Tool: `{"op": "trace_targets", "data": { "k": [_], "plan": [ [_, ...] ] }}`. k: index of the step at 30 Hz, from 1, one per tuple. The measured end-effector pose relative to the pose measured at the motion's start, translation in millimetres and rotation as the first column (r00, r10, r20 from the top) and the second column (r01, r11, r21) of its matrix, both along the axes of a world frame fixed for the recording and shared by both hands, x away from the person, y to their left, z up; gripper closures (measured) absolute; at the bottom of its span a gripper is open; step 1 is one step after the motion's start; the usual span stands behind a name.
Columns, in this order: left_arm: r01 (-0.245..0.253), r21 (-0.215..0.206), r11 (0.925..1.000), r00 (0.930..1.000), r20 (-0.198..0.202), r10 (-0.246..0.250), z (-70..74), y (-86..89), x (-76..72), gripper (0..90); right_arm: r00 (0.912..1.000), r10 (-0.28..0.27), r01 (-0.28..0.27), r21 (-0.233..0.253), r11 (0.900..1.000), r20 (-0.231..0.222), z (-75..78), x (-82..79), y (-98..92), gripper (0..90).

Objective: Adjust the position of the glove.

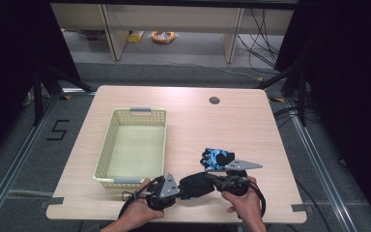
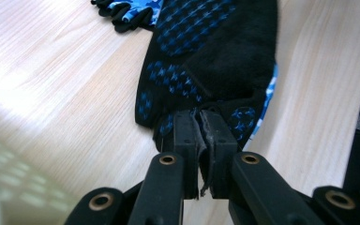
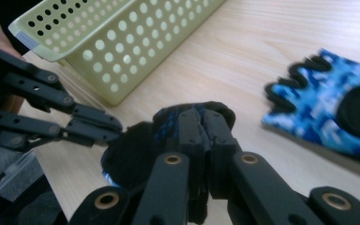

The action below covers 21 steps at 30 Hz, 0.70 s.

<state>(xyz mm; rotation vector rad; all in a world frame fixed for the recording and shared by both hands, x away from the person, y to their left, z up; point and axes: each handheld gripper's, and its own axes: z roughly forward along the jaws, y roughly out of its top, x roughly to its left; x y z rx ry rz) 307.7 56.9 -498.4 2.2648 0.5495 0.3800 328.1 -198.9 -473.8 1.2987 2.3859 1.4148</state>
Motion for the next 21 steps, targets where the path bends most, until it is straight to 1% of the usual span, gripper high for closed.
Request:
{"op": "trace_targets", "data": {
  "k": [1, 2, 3, 4, 5, 6, 7, 8, 9, 10, 11, 12, 13, 14, 15, 16, 17, 18, 19, 20, 21],
  "plan": [
    [0.002, 0.006, 1.0000, 1.0000, 0.001, -0.002, -0.1, -2.0, 0.1, 85.0, 0.9999, -0.009, 0.009, 0.006, 1.000, 0.009, -1.4, -3.1, -4.1, 87.8],
    [0.010, -0.006, 0.9999, 0.9999, -0.004, -0.010, -1.0, -4.7, 0.0, 85.0, 0.9991, -0.040, 0.041, 0.024, 0.999, -0.015, -2.1, -8.4, -5.8, 87.8],
    [0.008, -0.003, 1.0000, 1.0000, -0.002, -0.008, -2.2, -7.1, 0.0, 85.0, 0.9993, -0.037, 0.037, 0.006, 0.999, -0.004, -5.5, -10.9, -13.2, 87.8],
    [0.007, 0.000, 1.0000, 0.9999, -0.009, -0.007, -3.1, -8.9, -0.5, 85.0, 0.9993, -0.037, 0.037, 0.006, 0.999, -0.004, -5.5, -10.9, -13.2, 87.8],
    [0.016, 0.018, 0.9997, 0.9998, -0.011, -0.016, -5.4, -11.4, 0.1, 84.9, 0.9978, -0.055, 0.056, 0.026, 0.998, -0.035, -6.4, -14.3, -12.7, 87.8],
    [0.018, 0.012, 0.9998, 0.9998, -0.010, -0.018, -7.9, -12.9, 0.3, 84.9, 0.9987, -0.045, 0.045, 0.000, 0.999, -0.025, -11.6, -13.9, -15.9, 87.8],
    [0.022, 0.031, 0.9993, 0.9997, -0.007, -0.022, -9.5, -13.1, 0.7, 84.8, 0.9984, -0.053, 0.053, -0.026, 0.998, -0.018, -13.0, -15.0, -16.8, 87.8],
    [0.022, 0.022, 0.9995, 0.9995, -0.023, -0.021, -11.1, -14.0, -0.3, 84.8, 0.9970, -0.061, 0.060, -0.035, 0.998, -0.048, -15.5, -17.2, -14.9, 87.7],
    [0.022, 0.030, 0.9993, 0.9995, -0.023, -0.021, -12.9, -14.0, -0.1, 84.7, 0.9966, -0.059, 0.056, -0.046, 0.997, -0.058, -17.1, -18.3, -14.2, 87.7],
    [0.027, 0.031, 0.9992, 0.9994, -0.025, -0.026, -12.9, -13.9, -0.1, 84.5, 0.9982, -0.049, 0.046, -0.085, 0.995, -0.036, -20.0, -17.7, -15.4, 87.4],
    [0.022, 0.023, 0.9995, 0.9994, -0.027, -0.021, -13.1, -14.3, -0.3, 84.3, 0.9985, -0.042, 0.038, -0.093, 0.995, -0.036, -22.0, -17.5, -15.1, 87.2],
    [0.023, 0.023, 0.9995, 0.9993, -0.029, -0.022, -13.0, -14.2, -0.3, 83.8, 0.9966, -0.060, 0.054, -0.113, 0.992, -0.055, -22.6, -19.2, -14.0, 87.0],
    [0.026, 0.028, 0.9993, 0.9992, -0.030, -0.025, -13.1, -13.9, -0.5, 82.4, 0.9978, -0.044, 0.037, -0.143, 0.989, -0.049, -25.3, -18.9, -14.5, 86.2],
    [0.036, 0.035, 0.9988, 0.9992, -0.020, -0.035, -13.4, -13.6, -0.3, 82.4, 0.9978, -0.044, 0.037, -0.143, 0.989, -0.049, -25.3, -18.9, -14.5, 86.2],
    [0.041, 0.043, 0.9982, 0.9990, -0.018, -0.041, -13.6, -12.8, -0.3, 80.3, 0.9981, -0.041, 0.031, -0.193, 0.981, -0.047, -27.7, -19.4, -13.8, 83.8],
    [0.032, 0.036, 0.9989, 0.9992, -0.026, -0.031, -13.9, -12.8, -1.0, 80.3, 0.9981, -0.041, 0.031, -0.193, 0.981, -0.047, -27.7, -19.4, -13.8, 83.8],
    [0.040, 0.043, 0.9983, 0.9989, -0.027, -0.039, -13.4, -11.2, 0.6, 78.9, 0.9961, -0.046, 0.030, -0.196, 0.980, -0.075, -27.8, -20.9, -12.6, 82.3],
    [0.040, 0.036, 0.9985, 0.9986, -0.036, -0.039, -12.9, -10.5, 0.0, 76.1, 0.9963, -0.052, 0.038, -0.182, 0.982, -0.068, -28.5, -21.5, -11.3, 78.7],
    [0.039, 0.030, 0.9988, 0.9986, -0.036, -0.038, -12.1, -9.8, -1.5, 75.1, 0.9986, -0.036, 0.029, -0.187, 0.982, -0.037, -28.8, -19.5, -12.0, 76.4],
    [0.042, 0.013, 0.9990, 0.9980, -0.047, -0.041, -11.9, -9.3, -3.1, 73.8, 0.9975, -0.052, 0.041, -0.193, 0.980, -0.049, -26.5, -20.7, -11.5, 74.4],
    [0.041, 0.011, 0.9991, 0.9981, -0.046, -0.041, -10.3, -7.9, -4.7, 68.1, 0.9963, -0.068, 0.057, -0.196, 0.979, -0.053, -21.8, -21.2, -13.4, 70.4]
  ]
}}
